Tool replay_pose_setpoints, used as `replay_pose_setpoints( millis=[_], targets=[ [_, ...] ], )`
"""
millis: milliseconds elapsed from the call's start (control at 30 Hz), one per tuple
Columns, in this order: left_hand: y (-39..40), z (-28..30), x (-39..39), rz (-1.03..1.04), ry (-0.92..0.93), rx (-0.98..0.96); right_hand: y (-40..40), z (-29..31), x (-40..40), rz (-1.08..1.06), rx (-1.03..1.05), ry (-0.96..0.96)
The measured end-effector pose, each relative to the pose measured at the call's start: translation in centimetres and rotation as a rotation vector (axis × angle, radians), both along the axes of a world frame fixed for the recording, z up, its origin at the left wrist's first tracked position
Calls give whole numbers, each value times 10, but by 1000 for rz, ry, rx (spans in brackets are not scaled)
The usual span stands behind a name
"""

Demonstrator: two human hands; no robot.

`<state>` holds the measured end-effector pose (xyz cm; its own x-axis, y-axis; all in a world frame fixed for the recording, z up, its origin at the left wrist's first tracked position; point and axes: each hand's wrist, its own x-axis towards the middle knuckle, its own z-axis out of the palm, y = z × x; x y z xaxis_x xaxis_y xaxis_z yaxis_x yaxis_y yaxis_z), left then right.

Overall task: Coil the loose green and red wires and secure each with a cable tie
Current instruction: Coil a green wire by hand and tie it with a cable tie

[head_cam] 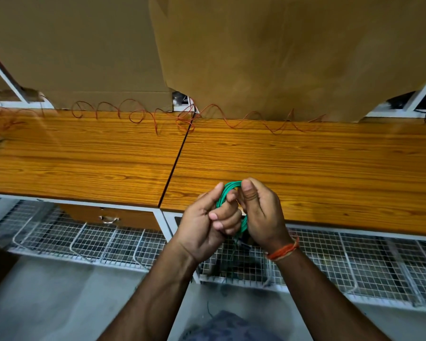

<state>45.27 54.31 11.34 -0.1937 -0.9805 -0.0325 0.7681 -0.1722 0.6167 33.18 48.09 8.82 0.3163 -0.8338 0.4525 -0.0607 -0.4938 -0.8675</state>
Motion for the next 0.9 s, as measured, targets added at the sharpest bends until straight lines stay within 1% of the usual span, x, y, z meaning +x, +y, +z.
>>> replay_pose_setpoints(
  millis=[67,200,300,433,533,600,667,767,833,900],
  targets=[
    [1,1,-10,65,12,37,-1,-1,-9,38,32,-5],
    [3,-1,-20,222,141,90,-8,-17,-35,159,168,-25],
    [7,-3,-16,371,178,94,-13,-40,-63,185,272,20],
    [11,-3,-4,585,221,52,-9,-69,-103,88,266,115],
    [12,-3,3,731,204,30,-6,-78,-122,-31,155,288],
    [13,-3,2,795,133,32,-3,-75,-124,0,39,392],
    [12,-3,-4,838,19,29,1,-65,-120,133,-70,466],
    [8,-6,-14,882,-211,39,8,-39,-108,347,-250,580],
    [8,-11,-19,886,-385,32,12,-20,-101,429,-321,572],
    [10,-16,-23,843,-561,-11,16,-2,-95,448,-336,491]
  ],
)
